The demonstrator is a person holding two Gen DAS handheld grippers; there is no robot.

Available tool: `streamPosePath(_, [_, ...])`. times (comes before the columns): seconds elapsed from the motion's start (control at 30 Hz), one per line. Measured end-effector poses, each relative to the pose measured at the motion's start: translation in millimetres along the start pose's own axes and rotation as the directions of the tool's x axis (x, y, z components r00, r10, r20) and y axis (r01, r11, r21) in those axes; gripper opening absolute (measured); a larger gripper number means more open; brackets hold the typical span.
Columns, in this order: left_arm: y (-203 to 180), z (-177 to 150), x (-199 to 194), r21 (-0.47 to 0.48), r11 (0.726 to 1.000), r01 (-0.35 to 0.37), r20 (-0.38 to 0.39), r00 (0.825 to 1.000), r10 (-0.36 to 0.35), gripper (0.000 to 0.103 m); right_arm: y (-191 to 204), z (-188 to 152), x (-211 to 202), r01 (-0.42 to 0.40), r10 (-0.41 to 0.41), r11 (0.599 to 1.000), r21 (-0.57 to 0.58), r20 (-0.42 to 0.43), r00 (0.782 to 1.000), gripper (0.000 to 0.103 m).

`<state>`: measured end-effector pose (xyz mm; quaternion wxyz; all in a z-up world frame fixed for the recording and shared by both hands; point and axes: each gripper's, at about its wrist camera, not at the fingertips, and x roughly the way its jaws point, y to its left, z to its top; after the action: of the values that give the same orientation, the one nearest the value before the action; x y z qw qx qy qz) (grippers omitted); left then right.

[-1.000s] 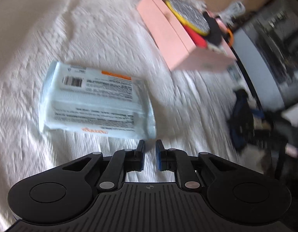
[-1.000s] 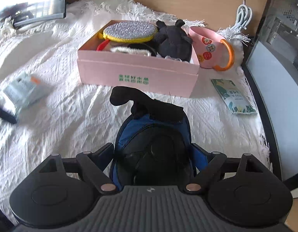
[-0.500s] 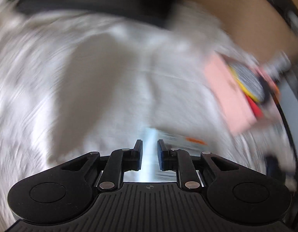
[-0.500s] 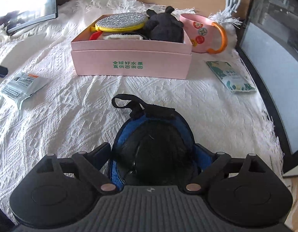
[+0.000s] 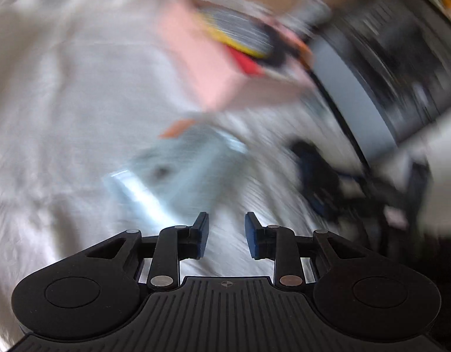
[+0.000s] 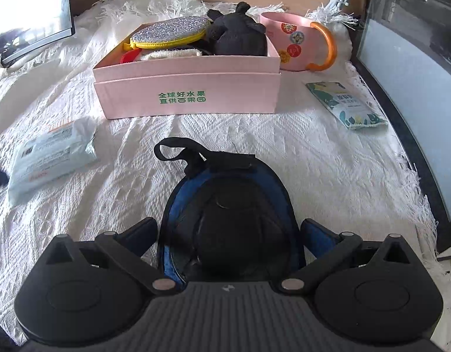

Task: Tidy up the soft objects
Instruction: 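Grasp the white wet-wipes packet with the left tool while the right tool holds the pouch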

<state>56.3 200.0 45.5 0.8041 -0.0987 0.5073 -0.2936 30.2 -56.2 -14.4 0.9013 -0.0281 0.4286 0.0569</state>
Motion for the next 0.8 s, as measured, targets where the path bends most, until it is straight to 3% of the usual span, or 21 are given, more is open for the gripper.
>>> streamPosePath(0.1, [-34, 4, -8, 0.188, 0.973, -0.133, 0.035, 0.991, 0.129, 0.03, 1, -2, -1, 0.001, -0.001, 1.0, 0.0, 0.011, 1.0, 0.103])
streamPosePath(0.2, [-47, 18, 11, 0.321, 0.9, -0.297, 0.068, 0.954, 0.291, 0.03, 1, -4, -2, 0.004, -0.005, 1.0, 0.004, 0.027, 1.0, 0.103])
streamPosePath(0.3, [-41, 19, 39, 0.357, 0.904, -0.237, -0.036, 0.963, 0.267, 0.031, 0, -5, -3, 0.003, -0.003, 1.0, 0.003, 0.033, 0.999, 0.103])
streamPosePath(0.37, [-48, 12, 43, 0.414, 0.882, -0.224, -0.032, 0.965, 0.26, 0.036, 0, -6, -3, 0.001, -0.001, 1.0, 0.001, 0.037, 0.999, 0.103])
streamPosePath(0.47, [-60, 10, 51, 0.437, 0.883, -0.173, -0.067, 0.973, 0.223, 0.038, -1, -8, -3, 0.003, -0.004, 1.0, 0.005, 0.048, 0.999, 0.103])
streamPosePath(0.57, [-62, 7, 67, 0.456, 0.873, -0.172, -0.107, 0.964, 0.245, 0.037, -1, -9, -4, 0.005, -0.005, 1.0, 0.005, 0.058, 0.998, 0.103])
streamPosePath(0.63, [-63, 5, 68, 0.475, 0.861, -0.181, -0.088, 0.964, 0.25, 0.036, 0, -9, -4, 0.005, -0.005, 1.0, 0.004, 0.062, 0.998, 0.103])
streamPosePath(0.8, [-61, 11, 57, 0.465, 0.868, -0.173, -0.051, 0.974, 0.222, 0.036, -1, -11, -5, 0.003, -0.003, 1.0, 0.003, 0.074, 0.997, 0.103])
